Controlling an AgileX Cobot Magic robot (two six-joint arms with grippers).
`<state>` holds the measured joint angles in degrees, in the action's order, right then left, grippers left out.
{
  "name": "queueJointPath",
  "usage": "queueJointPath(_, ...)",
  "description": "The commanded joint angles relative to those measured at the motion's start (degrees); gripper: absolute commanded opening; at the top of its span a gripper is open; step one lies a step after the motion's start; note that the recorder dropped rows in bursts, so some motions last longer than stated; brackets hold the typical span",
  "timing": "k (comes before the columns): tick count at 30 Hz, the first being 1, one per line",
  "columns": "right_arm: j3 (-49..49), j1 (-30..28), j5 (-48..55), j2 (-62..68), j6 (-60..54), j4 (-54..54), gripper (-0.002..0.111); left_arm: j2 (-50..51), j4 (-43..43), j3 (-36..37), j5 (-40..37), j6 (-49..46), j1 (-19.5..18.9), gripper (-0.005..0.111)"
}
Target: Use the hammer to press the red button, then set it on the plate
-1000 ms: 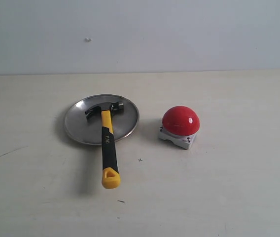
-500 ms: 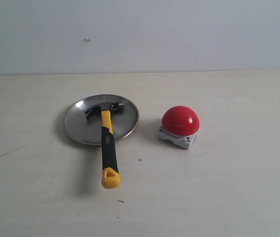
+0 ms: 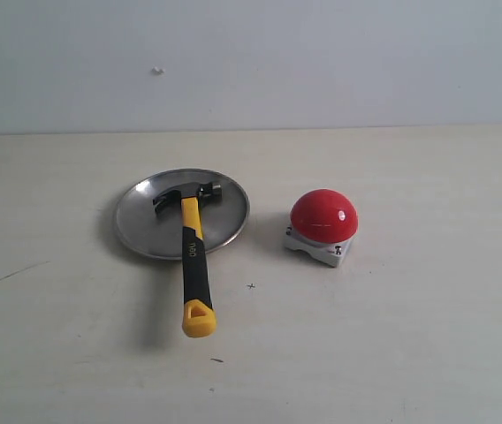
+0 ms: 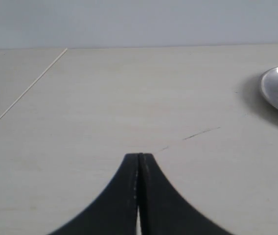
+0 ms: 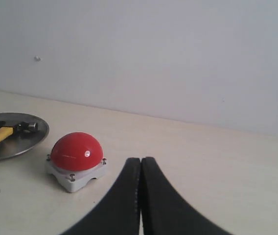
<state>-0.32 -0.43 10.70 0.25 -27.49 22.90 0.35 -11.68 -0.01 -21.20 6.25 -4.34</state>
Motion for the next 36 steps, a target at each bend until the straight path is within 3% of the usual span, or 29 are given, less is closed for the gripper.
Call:
queueJointPath(1, 0.3, -0.4, 0.2, -0.2, 28.1, -22.5, 0.0, -0.4, -0.3, 0.0, -0.2, 0.0, 0.3, 0.0)
queueJointPath(3, 0.3, -0.4, 0.3, -0.2, 42.2, -31.8, 0.0, -0.4, -0.3, 0.0, -0.2, 0.0, 0.3, 0.0)
queueJointPath(6, 0.3, -0.4, 1.2, -0.2, 49.5, -35.0, 0.0, -0.4, -0.3, 0.0, -0.2, 0.0, 0.3, 0.0)
queueJointPath(36, 0.3, -0.4, 4.3, -0.2, 50.1, -35.0, 0.0, -0.4, -0.3, 0.0, -0.2, -0.1, 0.3, 0.0)
